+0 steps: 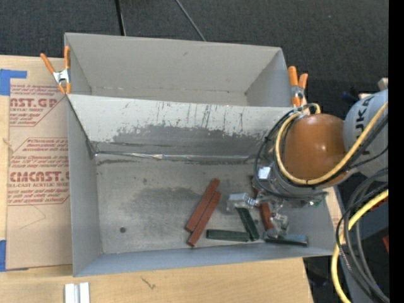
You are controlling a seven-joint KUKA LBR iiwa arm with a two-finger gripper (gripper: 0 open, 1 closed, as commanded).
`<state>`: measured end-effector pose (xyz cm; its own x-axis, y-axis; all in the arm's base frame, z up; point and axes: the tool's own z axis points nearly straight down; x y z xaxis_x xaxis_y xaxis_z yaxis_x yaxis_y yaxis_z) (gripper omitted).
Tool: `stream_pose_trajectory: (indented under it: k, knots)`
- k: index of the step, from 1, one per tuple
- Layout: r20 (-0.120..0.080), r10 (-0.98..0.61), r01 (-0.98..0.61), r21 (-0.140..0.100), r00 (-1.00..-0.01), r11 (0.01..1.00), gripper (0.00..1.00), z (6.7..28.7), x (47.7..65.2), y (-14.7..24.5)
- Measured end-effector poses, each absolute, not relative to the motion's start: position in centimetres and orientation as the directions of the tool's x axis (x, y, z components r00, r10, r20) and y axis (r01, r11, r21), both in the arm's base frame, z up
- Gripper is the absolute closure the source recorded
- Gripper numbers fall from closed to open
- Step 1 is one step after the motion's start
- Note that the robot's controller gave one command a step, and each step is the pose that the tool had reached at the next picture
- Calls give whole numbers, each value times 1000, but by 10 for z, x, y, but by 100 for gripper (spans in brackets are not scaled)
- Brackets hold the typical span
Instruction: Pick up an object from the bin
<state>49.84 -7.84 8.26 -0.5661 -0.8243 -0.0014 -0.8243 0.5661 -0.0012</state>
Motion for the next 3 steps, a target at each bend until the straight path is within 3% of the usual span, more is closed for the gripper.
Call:
stream_pose_trajectory:
  k: [1,2,3]
  knots:
    - [-2,-1000,-1000,1,-24,24,100,79,503,-29]
    - [-2,-1000,-1000,1,-24,24,100,79,503,-30]
    - [-3,-1000,-1000,-3,-21,21,100,241,505,-35]
